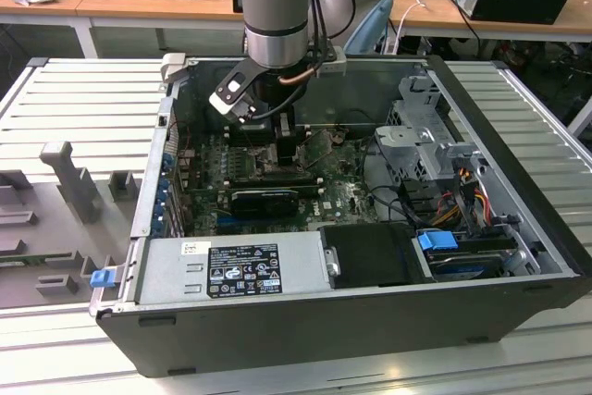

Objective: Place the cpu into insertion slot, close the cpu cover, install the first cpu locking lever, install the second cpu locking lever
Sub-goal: 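Place the cpu into insertion slot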

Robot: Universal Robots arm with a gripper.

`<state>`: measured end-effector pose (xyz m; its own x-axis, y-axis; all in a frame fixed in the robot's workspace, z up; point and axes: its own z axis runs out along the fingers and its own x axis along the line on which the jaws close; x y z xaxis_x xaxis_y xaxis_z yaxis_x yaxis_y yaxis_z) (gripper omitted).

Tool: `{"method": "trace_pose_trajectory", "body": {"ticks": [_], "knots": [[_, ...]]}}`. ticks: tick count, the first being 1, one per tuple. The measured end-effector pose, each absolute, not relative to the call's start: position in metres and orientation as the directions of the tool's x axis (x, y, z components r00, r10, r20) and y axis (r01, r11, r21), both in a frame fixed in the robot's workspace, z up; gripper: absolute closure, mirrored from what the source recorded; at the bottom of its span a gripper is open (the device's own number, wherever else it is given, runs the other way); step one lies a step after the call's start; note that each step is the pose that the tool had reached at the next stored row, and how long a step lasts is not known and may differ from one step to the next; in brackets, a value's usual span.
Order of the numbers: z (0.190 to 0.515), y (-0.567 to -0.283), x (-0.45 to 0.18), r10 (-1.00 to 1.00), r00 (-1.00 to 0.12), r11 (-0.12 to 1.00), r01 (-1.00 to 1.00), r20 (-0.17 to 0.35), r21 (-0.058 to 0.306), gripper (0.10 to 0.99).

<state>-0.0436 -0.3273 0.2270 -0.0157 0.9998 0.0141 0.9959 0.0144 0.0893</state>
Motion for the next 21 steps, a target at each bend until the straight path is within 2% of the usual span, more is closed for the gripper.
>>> {"method": "trace_pose_trajectory", "body": {"ticks": [21], "knots": [[0.208,-0.322,-0.048,1.000,0.011,-0.013,0.996,0.014,0.089,0.557]]}}
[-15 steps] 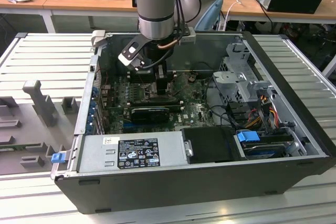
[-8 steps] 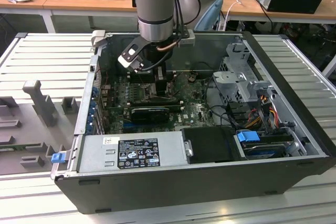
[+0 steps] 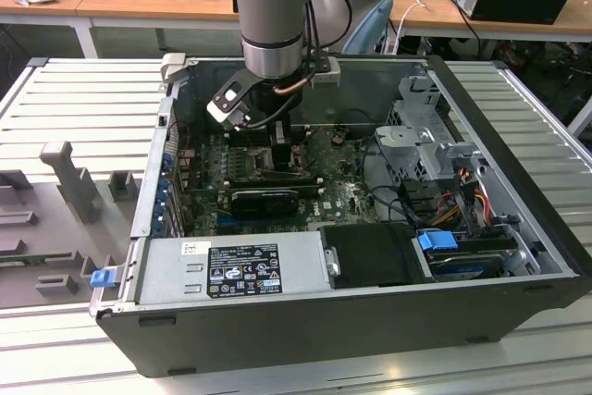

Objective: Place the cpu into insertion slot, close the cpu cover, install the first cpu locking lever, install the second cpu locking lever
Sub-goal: 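Place the cpu into insertion slot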

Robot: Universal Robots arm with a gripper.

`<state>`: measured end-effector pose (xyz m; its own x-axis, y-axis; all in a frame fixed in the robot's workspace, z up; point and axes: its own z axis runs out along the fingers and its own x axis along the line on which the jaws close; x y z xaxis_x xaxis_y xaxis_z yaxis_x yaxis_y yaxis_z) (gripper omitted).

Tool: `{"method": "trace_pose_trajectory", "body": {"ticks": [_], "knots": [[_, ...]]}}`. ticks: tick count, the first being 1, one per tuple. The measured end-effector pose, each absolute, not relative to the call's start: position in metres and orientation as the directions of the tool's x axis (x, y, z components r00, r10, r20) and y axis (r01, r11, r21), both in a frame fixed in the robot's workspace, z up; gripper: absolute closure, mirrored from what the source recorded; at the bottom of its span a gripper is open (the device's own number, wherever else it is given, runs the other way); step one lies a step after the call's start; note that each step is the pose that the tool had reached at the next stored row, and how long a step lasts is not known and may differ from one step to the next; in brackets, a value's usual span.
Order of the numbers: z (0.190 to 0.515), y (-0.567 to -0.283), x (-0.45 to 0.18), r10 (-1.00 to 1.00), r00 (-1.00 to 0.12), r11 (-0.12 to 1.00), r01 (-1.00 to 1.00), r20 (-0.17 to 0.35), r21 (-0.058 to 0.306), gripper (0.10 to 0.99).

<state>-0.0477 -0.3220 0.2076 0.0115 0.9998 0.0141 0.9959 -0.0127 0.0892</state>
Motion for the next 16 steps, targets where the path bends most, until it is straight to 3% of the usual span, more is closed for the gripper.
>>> {"method": "trace_pose_trajectory", "body": {"ticks": [13,16], "knots": [[0.2011,-0.3211,-0.0477,1.000,0.012,-0.013,0.996,0.014,0.089,0.557],[0.2006,-0.3164,-0.0474,1.000,0.012,-0.013,0.996,0.014,0.089,0.482]]}}
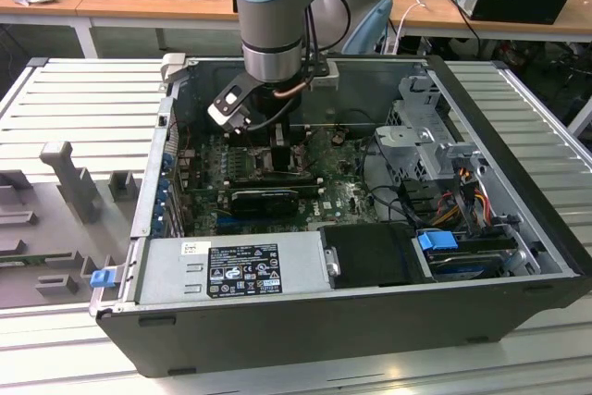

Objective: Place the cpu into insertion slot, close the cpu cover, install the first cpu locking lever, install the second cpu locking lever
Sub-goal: 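Place the cpu into insertion slot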

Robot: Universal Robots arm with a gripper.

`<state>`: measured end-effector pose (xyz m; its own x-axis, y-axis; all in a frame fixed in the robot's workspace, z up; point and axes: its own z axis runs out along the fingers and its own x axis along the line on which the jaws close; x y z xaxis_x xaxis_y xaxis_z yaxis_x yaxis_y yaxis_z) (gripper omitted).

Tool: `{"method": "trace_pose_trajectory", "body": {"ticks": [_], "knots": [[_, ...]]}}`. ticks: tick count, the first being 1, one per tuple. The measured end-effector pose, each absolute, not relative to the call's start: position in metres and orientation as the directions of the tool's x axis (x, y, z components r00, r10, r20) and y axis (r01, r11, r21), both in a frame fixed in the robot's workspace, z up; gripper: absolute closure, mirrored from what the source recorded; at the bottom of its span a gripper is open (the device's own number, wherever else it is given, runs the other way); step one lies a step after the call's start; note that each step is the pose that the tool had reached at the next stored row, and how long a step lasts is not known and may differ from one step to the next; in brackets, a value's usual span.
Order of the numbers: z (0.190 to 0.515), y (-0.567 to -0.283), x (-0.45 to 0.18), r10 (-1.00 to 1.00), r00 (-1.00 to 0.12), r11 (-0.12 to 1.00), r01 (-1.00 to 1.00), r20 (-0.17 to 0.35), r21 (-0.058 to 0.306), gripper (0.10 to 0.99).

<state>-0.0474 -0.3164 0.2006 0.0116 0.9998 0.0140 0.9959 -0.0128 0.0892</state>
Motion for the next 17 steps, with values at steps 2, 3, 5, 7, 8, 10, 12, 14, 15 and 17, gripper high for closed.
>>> {"method": "trace_pose_trajectory", "body": {"ticks": [2,3,5,7,8,10,12,14,15,17], "knots": [[0.200,-0.315,-0.047,1.000,0.012,-0.013,0.996,0.014,0.089,0.482],[0.200,-0.315,-0.047,1.000,0.011,-0.013,0.996,0.014,0.089,0.482],[0.200,-0.315,-0.047,1.000,0.011,-0.013,0.996,0.014,0.089,0.482],[0.202,-0.317,-0.047,1.000,0.012,-0.013,0.996,0.014,0.089,0.482],[0.205,-0.317,-0.047,1.000,0.012,-0.013,0.996,0.014,0.089,0.482],[0.208,-0.317,-0.047,1.000,0.012,-0.013,0.996,0.014,0.089,0.482],[0.212,-0.317,-0.047,1.000,0.012,-0.013,0.996,0.014,0.089,0.482],[0.215,-0.317,-0.047,1.000,0.012,-0.013,0.996,0.014,0.089,0.565],[0.217,-0.317,-0.047,1.000,0.012,-0.013,0.996,0.014,0.089,0.690],[0.221,-0.317,-0.047,1.000,0.012,-0.013,0.996,0.014,0.088,0.929]]}}
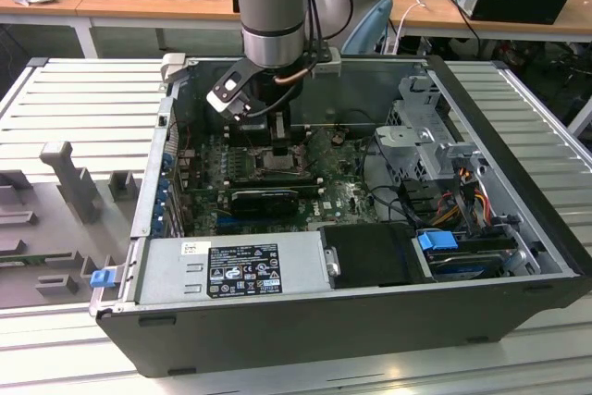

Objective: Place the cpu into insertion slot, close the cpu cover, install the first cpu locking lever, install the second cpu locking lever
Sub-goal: 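Place the cpu into insertion slot, then close the cpu cover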

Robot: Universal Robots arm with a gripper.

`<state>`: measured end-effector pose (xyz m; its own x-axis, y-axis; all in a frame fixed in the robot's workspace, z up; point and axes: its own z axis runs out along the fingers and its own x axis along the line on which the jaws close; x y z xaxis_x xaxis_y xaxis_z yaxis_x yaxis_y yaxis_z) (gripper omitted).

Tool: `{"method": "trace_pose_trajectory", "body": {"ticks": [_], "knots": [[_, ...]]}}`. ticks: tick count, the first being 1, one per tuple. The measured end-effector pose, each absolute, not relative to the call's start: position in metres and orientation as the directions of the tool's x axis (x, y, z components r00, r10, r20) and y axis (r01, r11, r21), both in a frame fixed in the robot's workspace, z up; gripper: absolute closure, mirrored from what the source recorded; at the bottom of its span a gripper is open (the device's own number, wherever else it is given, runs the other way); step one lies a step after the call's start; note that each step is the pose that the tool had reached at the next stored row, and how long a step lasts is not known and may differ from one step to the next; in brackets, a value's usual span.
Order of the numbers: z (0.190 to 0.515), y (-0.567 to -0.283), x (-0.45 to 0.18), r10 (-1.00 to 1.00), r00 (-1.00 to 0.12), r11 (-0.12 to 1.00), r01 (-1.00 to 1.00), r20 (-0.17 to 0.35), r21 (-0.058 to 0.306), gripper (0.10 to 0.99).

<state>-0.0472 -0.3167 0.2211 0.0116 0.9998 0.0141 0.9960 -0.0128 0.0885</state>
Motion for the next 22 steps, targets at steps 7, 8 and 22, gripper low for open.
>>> {"method": "trace_pose_trajectory", "body": {"ticks": [7,8,22], "knots": [[0.229,-0.317,-0.047,1.000,0.012,-0.013,0.996,0.014,0.088,0.980],[0.232,-0.317,-0.047,1.000,0.012,-0.013,0.996,0.014,0.088,0.980],[0.242,-0.319,-0.040,1.000,0.012,-0.013,0.996,0.016,0.087,0.980]]}}
